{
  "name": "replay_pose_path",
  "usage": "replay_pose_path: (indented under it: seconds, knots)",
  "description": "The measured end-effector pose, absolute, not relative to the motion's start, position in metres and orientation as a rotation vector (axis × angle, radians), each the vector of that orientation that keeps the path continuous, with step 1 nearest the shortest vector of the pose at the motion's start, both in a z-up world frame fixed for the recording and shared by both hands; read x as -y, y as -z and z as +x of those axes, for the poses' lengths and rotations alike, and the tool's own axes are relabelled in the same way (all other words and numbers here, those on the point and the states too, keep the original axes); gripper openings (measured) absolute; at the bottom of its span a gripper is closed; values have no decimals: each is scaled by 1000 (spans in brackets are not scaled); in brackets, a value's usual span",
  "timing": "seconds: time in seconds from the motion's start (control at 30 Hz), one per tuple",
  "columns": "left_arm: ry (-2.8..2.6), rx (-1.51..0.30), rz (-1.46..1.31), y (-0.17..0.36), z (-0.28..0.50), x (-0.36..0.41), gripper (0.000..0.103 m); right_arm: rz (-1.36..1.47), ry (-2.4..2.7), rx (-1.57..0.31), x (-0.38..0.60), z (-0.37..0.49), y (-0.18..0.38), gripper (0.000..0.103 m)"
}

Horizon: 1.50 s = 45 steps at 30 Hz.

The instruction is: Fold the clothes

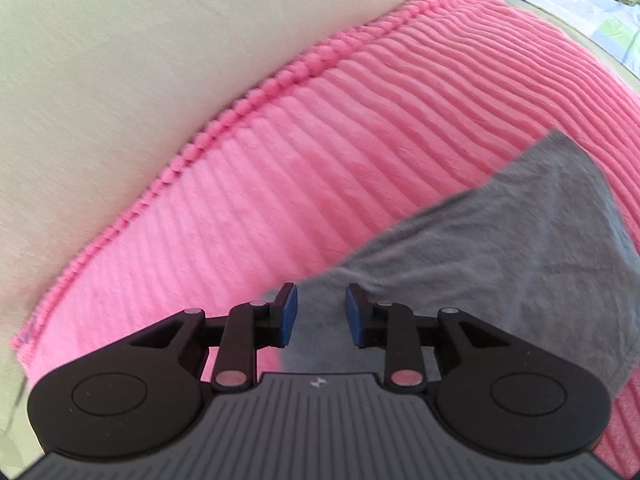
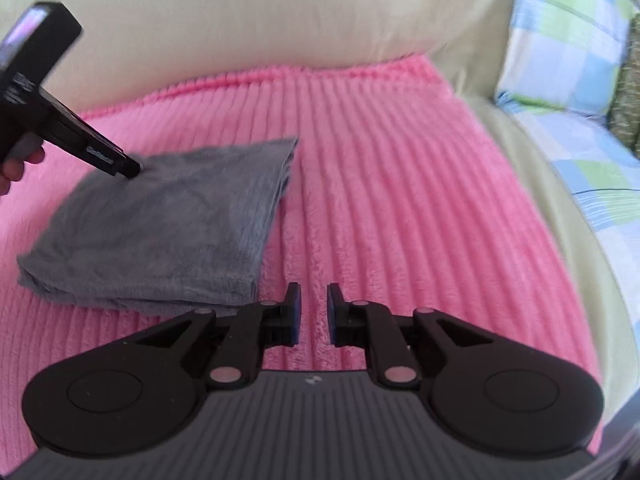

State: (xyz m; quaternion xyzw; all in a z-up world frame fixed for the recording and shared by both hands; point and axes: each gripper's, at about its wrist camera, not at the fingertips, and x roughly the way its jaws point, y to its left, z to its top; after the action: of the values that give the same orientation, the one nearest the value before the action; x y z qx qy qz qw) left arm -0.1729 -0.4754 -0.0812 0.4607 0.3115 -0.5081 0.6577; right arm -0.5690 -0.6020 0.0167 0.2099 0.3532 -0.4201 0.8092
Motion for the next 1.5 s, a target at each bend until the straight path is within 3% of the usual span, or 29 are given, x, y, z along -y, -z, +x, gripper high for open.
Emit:
replay_pose_path:
  seconds: [0.13,0.37,0.43,0.57,0.7,0.93,1.13,1.5]
  knots:
    - [1092,-662,1135,79,-144,473,35,647,858,-647,571,-561,-29,22]
    - [1297,-646,1275,66,-137,436,36,1038,826,-492,512,-507,-7,28]
    - [1346,-663,1304,65,-131,424,36,1131,857,-424,501,-492,1,36]
    - [1413,-768,1317,63,-110,418,36,1296,937,-283,479,-456,17,37]
    - [1479,-798,1336,62,-95,421,35,1313,1022,-246,463,-427,15,37]
    - [1640,-700,1362,59,-113,433,34,1069,1179,-384,463,-444,-1,40]
    - [1921,-550,1380,47,-170,485,34,1132,1353,-148,496,-498,-3,49]
    - [2082,-444,1530,62,-234,521,34,1313,1405,144,539,-525,42,50]
